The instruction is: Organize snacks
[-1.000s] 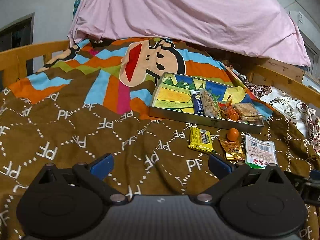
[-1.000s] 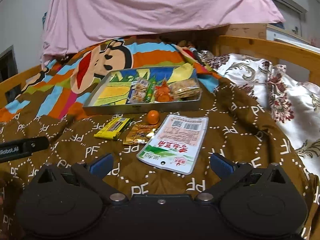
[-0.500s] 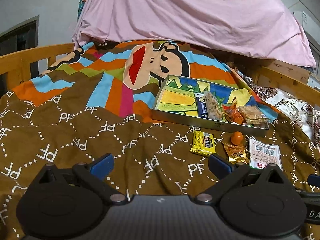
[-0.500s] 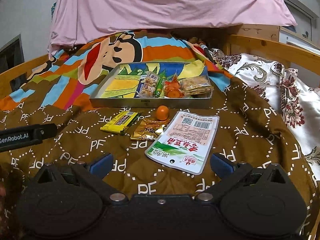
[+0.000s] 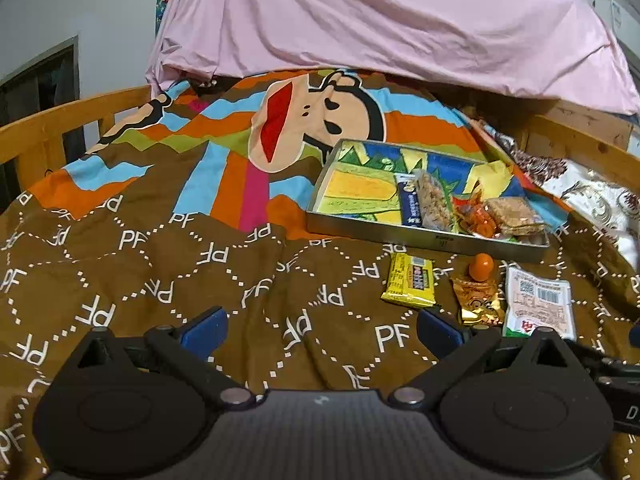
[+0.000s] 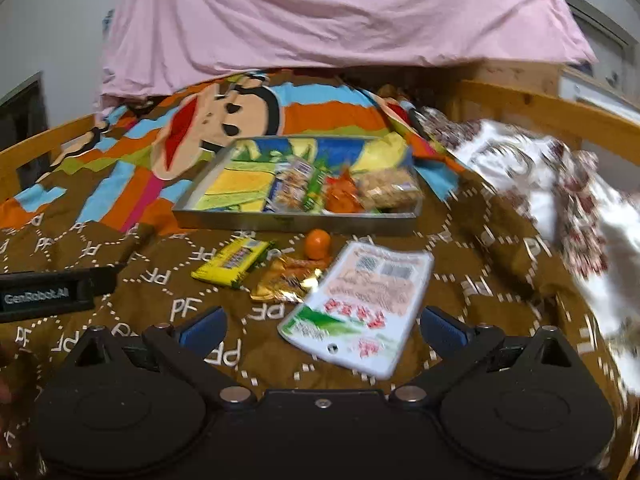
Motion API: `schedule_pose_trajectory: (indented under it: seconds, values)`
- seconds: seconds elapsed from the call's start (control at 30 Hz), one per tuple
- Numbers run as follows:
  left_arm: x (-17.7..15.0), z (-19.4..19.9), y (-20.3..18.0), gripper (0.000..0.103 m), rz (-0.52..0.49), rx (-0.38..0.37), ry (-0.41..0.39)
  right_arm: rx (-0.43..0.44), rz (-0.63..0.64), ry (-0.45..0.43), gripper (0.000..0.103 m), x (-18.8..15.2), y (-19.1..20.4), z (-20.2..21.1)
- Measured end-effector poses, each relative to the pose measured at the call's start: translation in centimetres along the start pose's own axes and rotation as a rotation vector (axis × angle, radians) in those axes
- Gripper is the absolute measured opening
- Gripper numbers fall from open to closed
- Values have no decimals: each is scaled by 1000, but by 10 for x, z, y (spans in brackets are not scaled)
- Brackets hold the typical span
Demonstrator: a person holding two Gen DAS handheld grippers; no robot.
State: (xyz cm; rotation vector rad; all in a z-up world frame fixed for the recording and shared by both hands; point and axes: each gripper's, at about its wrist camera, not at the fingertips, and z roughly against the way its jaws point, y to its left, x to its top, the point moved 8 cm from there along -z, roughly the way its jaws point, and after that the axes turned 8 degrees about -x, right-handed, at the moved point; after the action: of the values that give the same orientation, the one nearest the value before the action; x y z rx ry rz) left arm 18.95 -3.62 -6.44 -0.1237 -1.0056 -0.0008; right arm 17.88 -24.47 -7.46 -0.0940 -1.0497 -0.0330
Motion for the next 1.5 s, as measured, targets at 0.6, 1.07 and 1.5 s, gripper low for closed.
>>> schedule_pose_trajectory:
  seconds: [0.6, 1.07, 1.5]
  values:
    - [20, -19, -14, 103, -31, 68, -3, 89, 369, -133, 102, 9, 36, -43]
    - [31, -75, -44, 103, -171, 73, 68, 26, 219, 19, 102, -1, 17, -85]
    - [27, -99, -50, 103, -121, 1, 85, -27, 61, 142, 102, -13, 2, -112]
